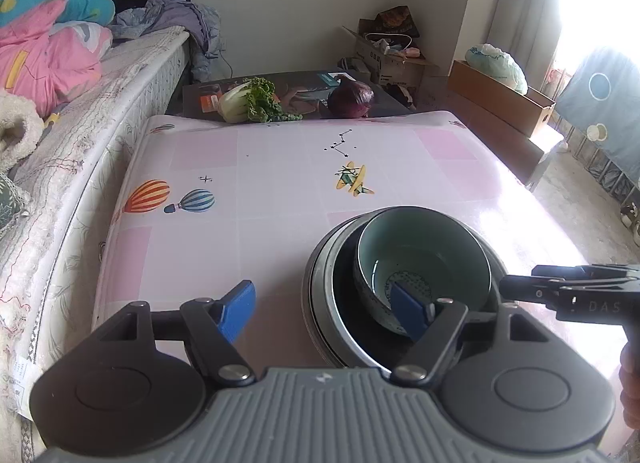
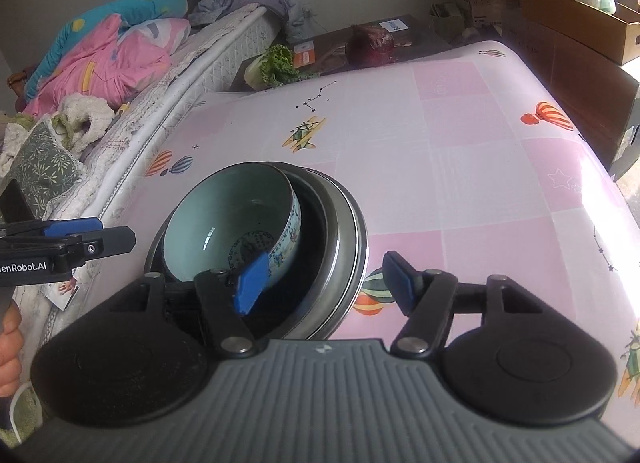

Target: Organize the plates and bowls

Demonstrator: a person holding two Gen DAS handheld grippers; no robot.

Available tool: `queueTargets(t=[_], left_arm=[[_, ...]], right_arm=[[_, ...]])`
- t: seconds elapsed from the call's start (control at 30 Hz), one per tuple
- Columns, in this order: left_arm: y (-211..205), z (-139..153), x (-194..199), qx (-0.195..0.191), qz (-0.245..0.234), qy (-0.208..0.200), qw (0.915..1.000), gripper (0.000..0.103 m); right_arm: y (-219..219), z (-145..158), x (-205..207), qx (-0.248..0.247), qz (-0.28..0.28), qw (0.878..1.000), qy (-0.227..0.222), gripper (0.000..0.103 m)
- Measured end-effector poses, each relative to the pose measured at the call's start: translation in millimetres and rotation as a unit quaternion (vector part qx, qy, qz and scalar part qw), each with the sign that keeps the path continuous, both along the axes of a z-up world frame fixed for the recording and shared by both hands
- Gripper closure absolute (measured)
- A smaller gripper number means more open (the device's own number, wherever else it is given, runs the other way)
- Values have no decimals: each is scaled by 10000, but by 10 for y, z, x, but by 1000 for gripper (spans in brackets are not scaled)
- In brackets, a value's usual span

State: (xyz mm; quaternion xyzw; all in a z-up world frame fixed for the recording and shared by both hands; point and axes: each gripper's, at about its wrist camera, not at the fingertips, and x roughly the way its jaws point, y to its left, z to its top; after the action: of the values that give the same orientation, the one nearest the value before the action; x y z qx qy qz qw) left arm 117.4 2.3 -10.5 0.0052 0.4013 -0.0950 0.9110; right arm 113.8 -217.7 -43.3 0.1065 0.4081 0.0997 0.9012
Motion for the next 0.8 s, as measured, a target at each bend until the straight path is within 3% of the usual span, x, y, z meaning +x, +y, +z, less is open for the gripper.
queueTargets(t=[0.37,0.57,0.63,0.8], left_arm=[[-47,148,-172,267,67,-204,9994,17],[-135,191,-325,492,-49,-422,9979,8],[-153,201,-387,490,-90,-475,9976,6],[-148,212,-549,239,-244,-459,9984,3]], right_arm=[[44,294,-501,-693,-232,9949,-700,13],[106,295,-759,-1133,-480,9887,-852,9],[124,284,-852,-1261,-611,9861,-895,1],[201,300,-1052,-1629,-992,9758,-1071,1]])
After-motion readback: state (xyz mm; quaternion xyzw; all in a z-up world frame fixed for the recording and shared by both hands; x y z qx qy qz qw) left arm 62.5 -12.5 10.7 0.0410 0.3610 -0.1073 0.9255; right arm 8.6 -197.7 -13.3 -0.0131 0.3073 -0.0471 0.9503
